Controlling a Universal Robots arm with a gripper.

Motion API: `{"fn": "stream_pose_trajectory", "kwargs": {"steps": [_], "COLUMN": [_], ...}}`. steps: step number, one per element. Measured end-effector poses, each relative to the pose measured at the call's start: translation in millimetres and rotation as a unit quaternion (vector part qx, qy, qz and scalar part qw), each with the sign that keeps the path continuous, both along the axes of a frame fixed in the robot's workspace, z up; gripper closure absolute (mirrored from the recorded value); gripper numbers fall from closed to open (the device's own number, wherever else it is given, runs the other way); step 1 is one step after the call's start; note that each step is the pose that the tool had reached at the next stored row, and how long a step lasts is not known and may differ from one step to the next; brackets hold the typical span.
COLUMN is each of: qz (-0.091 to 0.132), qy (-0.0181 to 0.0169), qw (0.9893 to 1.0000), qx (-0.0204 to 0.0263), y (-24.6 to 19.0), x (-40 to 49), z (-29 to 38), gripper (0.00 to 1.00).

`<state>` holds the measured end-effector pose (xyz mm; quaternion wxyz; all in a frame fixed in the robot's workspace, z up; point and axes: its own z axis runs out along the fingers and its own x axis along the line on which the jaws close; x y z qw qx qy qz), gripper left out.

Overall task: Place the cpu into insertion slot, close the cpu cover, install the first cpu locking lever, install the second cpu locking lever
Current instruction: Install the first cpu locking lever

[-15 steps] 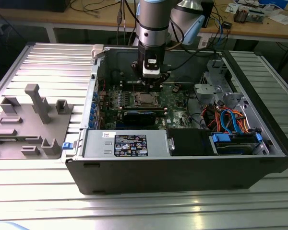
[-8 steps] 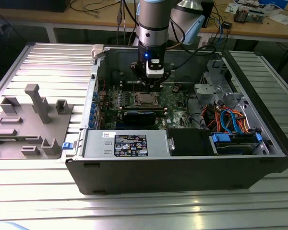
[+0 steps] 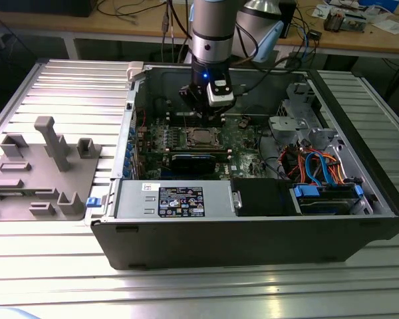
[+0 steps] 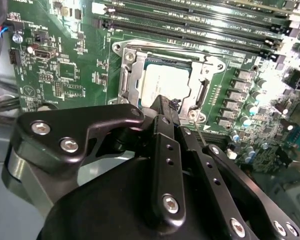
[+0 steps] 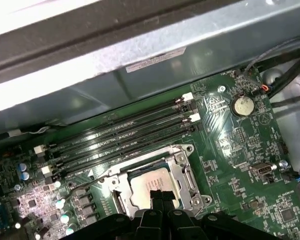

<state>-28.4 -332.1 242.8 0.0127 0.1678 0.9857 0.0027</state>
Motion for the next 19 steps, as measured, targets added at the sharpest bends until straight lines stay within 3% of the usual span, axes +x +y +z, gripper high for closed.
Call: {"fn": "stream_pose_trajectory", "kwargs": {"steps": [2, 5, 6, 9, 13, 17, 19], "qz": [0.006, 0.041, 0.065, 0.106, 0.115, 0.115, 0.122], "qy": [-0.0001, 0.0000, 0.0000, 0.0000, 0.0000, 0.0000, 0.0000], "qw": [1.0000, 0.9992, 0.9979, 0.9943, 0.9934, 0.9933, 0.9925], "qx": [0.0001, 0.0000, 0.0001, 0.0000, 0.0001, 0.0000, 0.0000], "y": [0.0, 0.0, 0.0, 0.0, 0.0, 0.0, 0.1], "x": [0.0, -0.1, 0.0, -0.2, -7.0, -22.9, -24.5], "z": [0.3, 0.3, 0.1, -0.3, -0.4, -0.4, -0.4], "gripper": [0.89, 0.89, 0.89, 0.89, 0.89, 0.89, 0.89]}}
